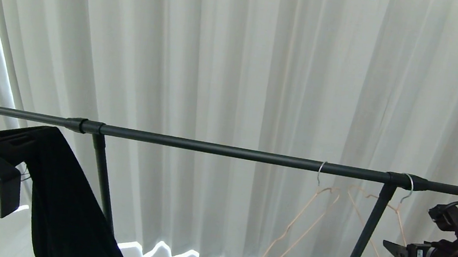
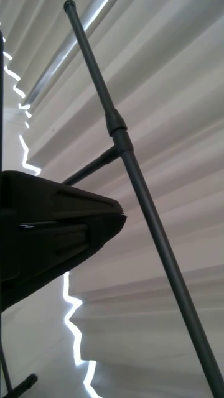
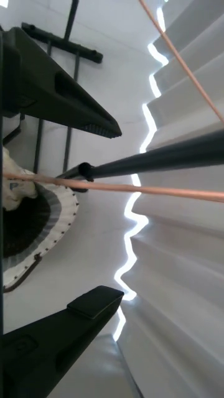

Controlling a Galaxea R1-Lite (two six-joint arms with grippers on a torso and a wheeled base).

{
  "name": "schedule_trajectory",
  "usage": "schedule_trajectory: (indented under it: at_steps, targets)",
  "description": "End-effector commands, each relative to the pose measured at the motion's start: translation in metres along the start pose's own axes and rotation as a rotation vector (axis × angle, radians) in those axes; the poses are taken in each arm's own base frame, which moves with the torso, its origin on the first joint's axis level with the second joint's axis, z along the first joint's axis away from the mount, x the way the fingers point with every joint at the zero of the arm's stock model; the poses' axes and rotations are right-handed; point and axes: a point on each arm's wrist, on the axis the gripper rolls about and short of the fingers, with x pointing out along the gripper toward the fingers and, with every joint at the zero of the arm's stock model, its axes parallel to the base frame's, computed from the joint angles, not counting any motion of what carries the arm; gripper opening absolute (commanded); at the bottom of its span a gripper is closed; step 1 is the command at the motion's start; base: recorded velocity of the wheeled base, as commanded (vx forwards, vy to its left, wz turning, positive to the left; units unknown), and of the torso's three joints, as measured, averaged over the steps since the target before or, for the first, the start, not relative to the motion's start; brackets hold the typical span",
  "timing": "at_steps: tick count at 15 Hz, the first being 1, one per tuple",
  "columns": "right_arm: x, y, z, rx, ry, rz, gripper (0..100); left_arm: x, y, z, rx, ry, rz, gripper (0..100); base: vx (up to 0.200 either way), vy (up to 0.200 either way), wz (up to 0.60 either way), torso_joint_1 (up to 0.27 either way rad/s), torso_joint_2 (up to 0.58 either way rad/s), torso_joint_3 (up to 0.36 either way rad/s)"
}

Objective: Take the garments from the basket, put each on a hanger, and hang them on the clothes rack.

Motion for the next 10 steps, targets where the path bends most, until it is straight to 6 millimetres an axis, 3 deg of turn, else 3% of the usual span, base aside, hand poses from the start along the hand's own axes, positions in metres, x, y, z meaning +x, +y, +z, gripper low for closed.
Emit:
schedule_trajectory:
  at_steps: [1,5,10]
  targets:
    - [0.01,0.002,-0.024,0.006,0.068,0.01,100,0.0,-0.001,-0.002,0.001,0.003,-0.005,0,0.0,0.0,0.0,0.0,0.0,0.0]
    - [0.016,0.004,-0.03,-0.004,0.066,-0.077,100,0.0,-0.001,-0.003,0.003,0.006,-0.008,0,0.0,0.0,0.0,0.0,0.0,0.0]
    - [0.017,0.017,-0.03,0.03,0.058,-0.037,100,0.0,-0.001,-0.003,0.002,0.005,-0.007,0,0.0,0.0,0.0,0.0,0.0,0.0]
